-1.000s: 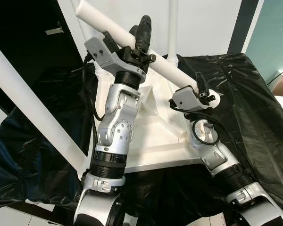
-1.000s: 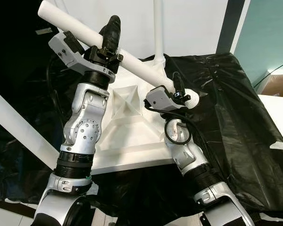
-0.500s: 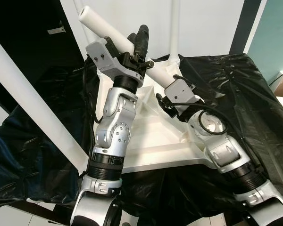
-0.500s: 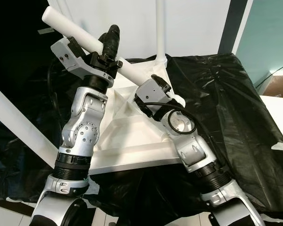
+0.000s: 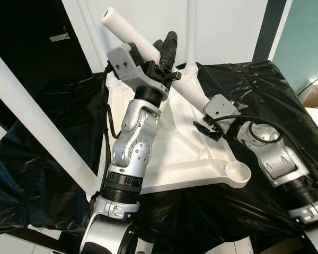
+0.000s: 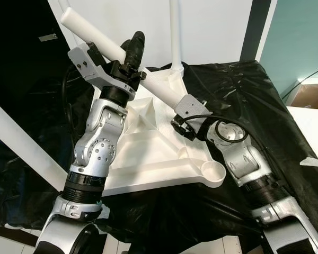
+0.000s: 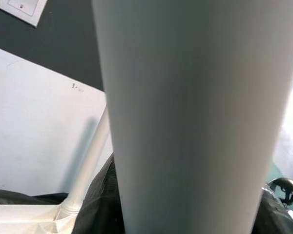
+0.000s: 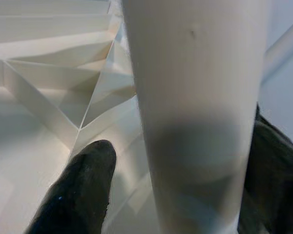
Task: Building children table
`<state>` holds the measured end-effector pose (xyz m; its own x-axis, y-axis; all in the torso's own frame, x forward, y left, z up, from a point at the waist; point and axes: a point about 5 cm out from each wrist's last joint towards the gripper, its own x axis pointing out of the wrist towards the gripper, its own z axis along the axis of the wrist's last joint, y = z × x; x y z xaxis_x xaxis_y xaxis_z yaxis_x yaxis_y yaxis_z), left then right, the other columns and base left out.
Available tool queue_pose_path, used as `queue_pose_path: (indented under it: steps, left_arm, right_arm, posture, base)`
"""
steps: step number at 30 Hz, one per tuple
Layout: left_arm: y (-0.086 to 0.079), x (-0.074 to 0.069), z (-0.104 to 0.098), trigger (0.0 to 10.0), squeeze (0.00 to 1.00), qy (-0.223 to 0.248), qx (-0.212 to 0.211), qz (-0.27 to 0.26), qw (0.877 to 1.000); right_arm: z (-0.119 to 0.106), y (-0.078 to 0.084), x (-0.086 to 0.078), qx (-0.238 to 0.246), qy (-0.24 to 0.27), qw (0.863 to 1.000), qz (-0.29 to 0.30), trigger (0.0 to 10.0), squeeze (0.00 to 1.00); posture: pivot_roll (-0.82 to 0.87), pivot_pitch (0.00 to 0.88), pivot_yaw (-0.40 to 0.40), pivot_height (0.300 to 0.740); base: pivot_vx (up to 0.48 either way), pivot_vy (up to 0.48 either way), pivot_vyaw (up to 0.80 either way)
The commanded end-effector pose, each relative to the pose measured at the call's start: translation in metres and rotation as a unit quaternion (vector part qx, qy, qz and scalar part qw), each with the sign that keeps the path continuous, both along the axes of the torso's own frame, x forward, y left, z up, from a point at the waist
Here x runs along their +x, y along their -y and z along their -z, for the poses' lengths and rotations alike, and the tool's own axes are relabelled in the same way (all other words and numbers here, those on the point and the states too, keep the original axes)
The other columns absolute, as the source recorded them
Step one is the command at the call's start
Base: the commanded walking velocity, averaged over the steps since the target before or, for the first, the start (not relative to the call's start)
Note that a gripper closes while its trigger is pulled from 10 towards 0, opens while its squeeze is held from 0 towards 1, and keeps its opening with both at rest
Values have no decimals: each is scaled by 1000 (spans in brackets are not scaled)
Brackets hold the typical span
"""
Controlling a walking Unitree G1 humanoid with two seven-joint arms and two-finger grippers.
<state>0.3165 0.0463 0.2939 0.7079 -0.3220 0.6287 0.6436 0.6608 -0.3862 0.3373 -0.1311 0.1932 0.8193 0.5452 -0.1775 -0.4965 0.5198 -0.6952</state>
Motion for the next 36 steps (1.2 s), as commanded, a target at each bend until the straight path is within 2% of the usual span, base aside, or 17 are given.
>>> queue_pose_path:
  steps: [1,9,10,12,13,15,18,19,20,23,27,28,31,33,34,35,36]
  left_arm:
    - [3,-14,-21,0,0,93,6,51,994]
    - [1,-13,-19,0,0,90,6,45,995]
    - [-1,-13,-19,4353,698,89,2,41,995]
    - [-2,-12,-19,4353,698,88,-2,38,995]
    - [-4,-15,-21,10000,1000,95,-15,56,994]
    - [-4,-17,-22,10000,1000,100,-25,70,992]
    - [-4,-28,-29,10000,1000,132,-36,121,983]
    - [-4,-33,-29,10000,0,138,-34,160,977]
    - [-4,-37,-26,10000,0,140,-24,199,970]
    - [-5,-40,-24,10000,0,140,-17,225,964]
    - [-6,-57,-2,10000,0,145,35,299,942]
    - [-6,-57,-2,10000,0,145,35,299,942]
    - [-10,-66,14,10000,0,135,72,343,927]
    - [-10,-66,14,10000,0,135,72,343,927]
    - [-11,-67,23,10000,0,122,95,354,923]
    - [-12,-67,32,10000,0,109,116,363,918]
    - [-12,-67,32,10000,0,109,116,363,918]
  right_arm:
    - [17,-13,-4,-9,-41,999,-35,0,0]
    - [14,-14,-6,3,-52,998,-46,0,0]
    - [12,-12,-6,8,-51,998,-40,0,0]
    - [10,-11,-6,12,-50,998,-36,0,0]
    - [8,-8,-3,23,-47,998,-23,0,0]
    - [6,-6,-1,30,-46,998,-15,0,0]
    - [3,-1,2,57,-40,997,24,0,0]
    - [3,-1,2,71,-35,996,44,0,0]
    - [3,-1,3,85,-30,994,65,0,0]
    - [4,-1,3,95,-27,992,79,0,0]
    - [2,0,4,121,-5,985,126,0,0]
    - [2,0,4,121,-5,985,126,0,0]
    - [-6,6,9,131,18,979,154,0,0]
    - [-6,6,9,131,18,979,154,0,0]
    - [-11,7,11,135,28,978,160,627,0]
    - [-15,8,12,139,39,976,162,8745,0]
    - [-15,8,12,139,39,976,162,8745,0]
  posture:
    - [-77,0,118,740]
    - [-72,0,117,740]
    - [-74,0,118,740]
    - [-74,0,118,740]
    - [-83,0,123,740]
    - [-83,0,123,740]
    - [-87,0,127,740]
    - [-89,0,128,740]
    - [-90,0,130,740]
    - [-90,0,130,740]
    - [-92,0,132,740]
    - [-92,0,132,740]
    - [-88,0,133,740]
    - [-88,0,133,740]
    - [-86,0,130,740]
    - [-83,0,127,740]
    - [-83,0,127,740]
  base:
    - [0,0,0]
    - [0,0,0]
    - [0,0,0]
    - [0,0,0]
    - [0,0,0]
    - [0,0,0]
    - [0,0,0]
    - [0,0,0]
    - [0,0,0]
    - [0,0,0]
    - [0,0,0]
    - [0,0,0]
    - [0,0,0]
    - [0,0,0]
    - [0,0,0]
    - [0,0,0]
    - [0,0,0]
